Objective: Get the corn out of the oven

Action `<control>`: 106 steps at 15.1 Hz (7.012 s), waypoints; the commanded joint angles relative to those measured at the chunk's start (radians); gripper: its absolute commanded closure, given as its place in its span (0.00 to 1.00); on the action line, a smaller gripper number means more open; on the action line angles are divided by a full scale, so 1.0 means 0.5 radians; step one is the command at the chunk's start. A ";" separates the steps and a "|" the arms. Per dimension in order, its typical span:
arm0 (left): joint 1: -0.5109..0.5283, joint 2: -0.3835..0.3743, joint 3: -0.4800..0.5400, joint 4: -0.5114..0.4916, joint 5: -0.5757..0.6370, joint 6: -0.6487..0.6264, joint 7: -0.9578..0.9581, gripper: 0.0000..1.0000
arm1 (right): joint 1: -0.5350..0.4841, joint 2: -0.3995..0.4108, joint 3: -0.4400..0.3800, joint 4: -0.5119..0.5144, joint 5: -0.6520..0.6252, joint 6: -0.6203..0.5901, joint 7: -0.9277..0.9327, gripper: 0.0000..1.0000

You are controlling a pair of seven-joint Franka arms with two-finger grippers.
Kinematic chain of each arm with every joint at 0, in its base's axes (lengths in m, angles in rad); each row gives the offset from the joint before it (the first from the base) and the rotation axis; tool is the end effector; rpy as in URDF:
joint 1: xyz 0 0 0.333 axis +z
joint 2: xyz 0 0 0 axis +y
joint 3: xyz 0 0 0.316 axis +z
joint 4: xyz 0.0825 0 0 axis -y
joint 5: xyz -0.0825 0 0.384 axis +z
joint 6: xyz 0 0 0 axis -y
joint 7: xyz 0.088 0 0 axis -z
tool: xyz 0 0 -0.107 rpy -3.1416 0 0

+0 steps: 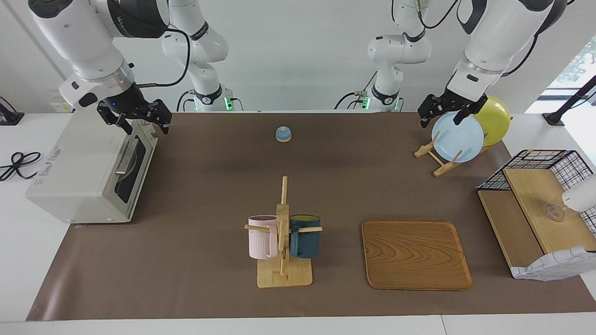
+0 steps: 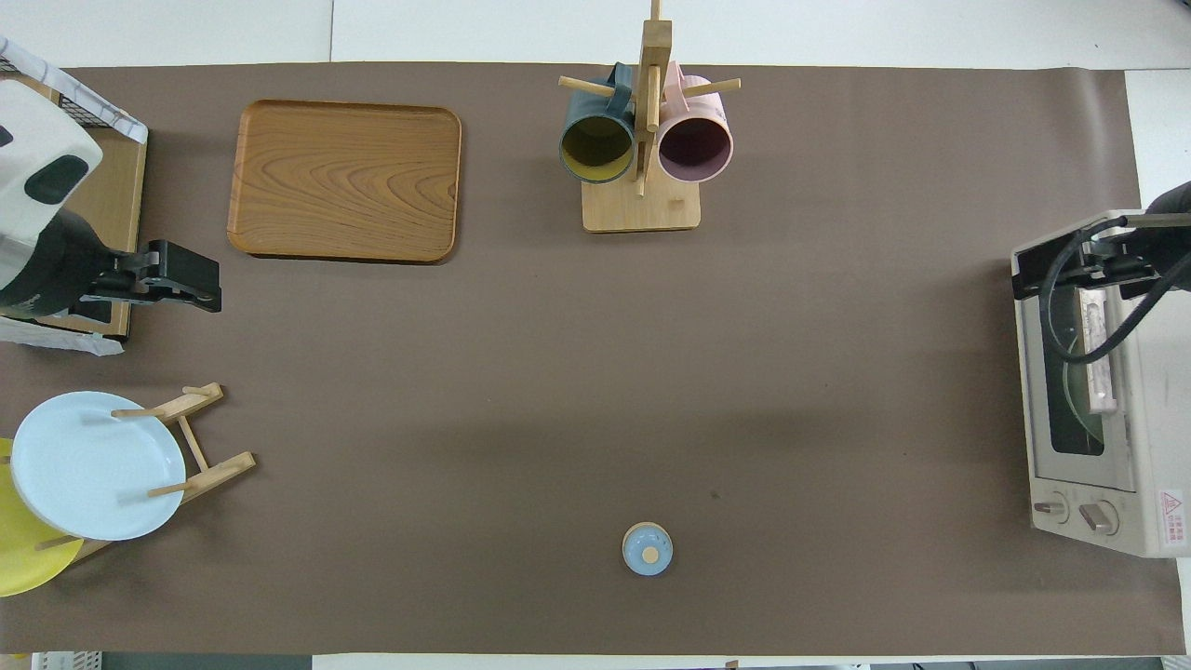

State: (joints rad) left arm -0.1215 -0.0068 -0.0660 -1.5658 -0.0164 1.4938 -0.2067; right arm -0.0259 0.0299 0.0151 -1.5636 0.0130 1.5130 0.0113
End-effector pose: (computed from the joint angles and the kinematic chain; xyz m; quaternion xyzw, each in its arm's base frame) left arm 0.5343 -0.1034 0.6241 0.9994 0.0092 -0.0335 0.0014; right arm 0.5568 -0.0047 0.6064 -0.9991 0.0109 0.0402 0.0067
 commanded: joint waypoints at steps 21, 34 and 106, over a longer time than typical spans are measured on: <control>0.016 -0.038 -0.012 -0.035 0.042 0.013 0.005 0.00 | -0.246 -0.290 -0.024 -0.916 -0.290 0.640 0.047 1.00; 0.016 -0.048 -0.012 -0.031 0.042 0.010 0.002 0.00 | -0.265 -0.223 -0.015 -1.088 -0.446 0.861 0.060 1.00; -0.002 -0.078 -0.012 -0.090 0.027 0.074 -0.102 0.00 | 1.112 0.859 0.068 0.205 -0.063 0.576 1.822 1.00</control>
State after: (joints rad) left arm -0.1212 -0.0167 -0.0703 -1.5751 -0.0164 1.5032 -0.2470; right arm 0.4523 0.2324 0.0558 -1.7156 -0.0377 1.8626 0.7755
